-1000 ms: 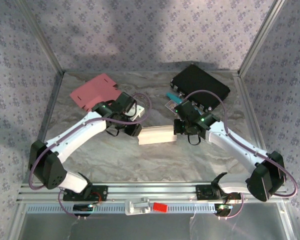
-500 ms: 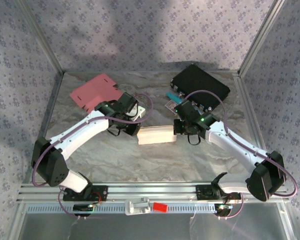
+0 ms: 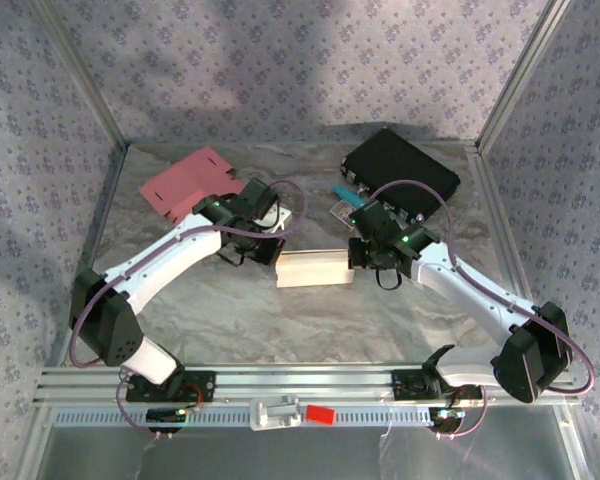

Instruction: Fold the paper box

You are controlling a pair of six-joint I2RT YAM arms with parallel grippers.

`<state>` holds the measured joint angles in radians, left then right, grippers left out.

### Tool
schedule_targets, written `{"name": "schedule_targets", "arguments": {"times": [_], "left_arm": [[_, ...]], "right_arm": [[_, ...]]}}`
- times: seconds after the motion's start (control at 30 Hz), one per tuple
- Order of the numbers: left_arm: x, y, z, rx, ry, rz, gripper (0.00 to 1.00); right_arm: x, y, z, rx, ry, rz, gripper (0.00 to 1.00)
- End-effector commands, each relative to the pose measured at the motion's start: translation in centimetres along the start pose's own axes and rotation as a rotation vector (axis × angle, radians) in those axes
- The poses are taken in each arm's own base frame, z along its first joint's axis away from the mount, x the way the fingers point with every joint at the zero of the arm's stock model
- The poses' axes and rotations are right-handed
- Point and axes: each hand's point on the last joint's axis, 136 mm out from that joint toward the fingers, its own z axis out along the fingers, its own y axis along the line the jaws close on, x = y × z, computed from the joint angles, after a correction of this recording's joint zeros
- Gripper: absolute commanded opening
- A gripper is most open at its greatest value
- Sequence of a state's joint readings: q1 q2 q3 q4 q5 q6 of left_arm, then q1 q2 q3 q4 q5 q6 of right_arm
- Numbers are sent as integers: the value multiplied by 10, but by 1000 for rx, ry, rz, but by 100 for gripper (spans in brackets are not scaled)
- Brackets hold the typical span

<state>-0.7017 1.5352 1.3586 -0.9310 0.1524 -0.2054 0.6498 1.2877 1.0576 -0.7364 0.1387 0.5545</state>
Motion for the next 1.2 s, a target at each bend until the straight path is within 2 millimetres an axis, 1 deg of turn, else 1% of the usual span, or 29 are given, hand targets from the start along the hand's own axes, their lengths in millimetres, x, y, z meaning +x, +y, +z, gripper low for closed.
{"name": "schedule_targets", "arguments": {"times": [0.0, 0.2, 0.37, 0.47, 0.67, 0.83, 1.17], "left_arm": [[1, -15, -4, 75, 35, -111, 0], [5, -16, -3, 99, 77, -230, 0], [4, -13, -3, 105, 85, -289, 0], [2, -12, -4, 118, 95, -325, 0], [1, -14, -3, 134, 120, -356, 0], [1, -11, -2, 139, 128, -374, 0], [3, -8, 6, 160, 102, -380, 0]], "right_arm": [[-3, 3, -4, 5, -5, 15, 0], [-4, 7, -3, 5, -11, 12, 0], [-2, 10, -2, 4, -5, 4, 0], [-2, 9, -2, 12, -5, 3, 0], [-2, 8, -2, 12, -5, 4, 0], [-3, 9, -2, 13, -6, 4, 0], [-2, 8, 1, 16, 1, 2, 0]]}}
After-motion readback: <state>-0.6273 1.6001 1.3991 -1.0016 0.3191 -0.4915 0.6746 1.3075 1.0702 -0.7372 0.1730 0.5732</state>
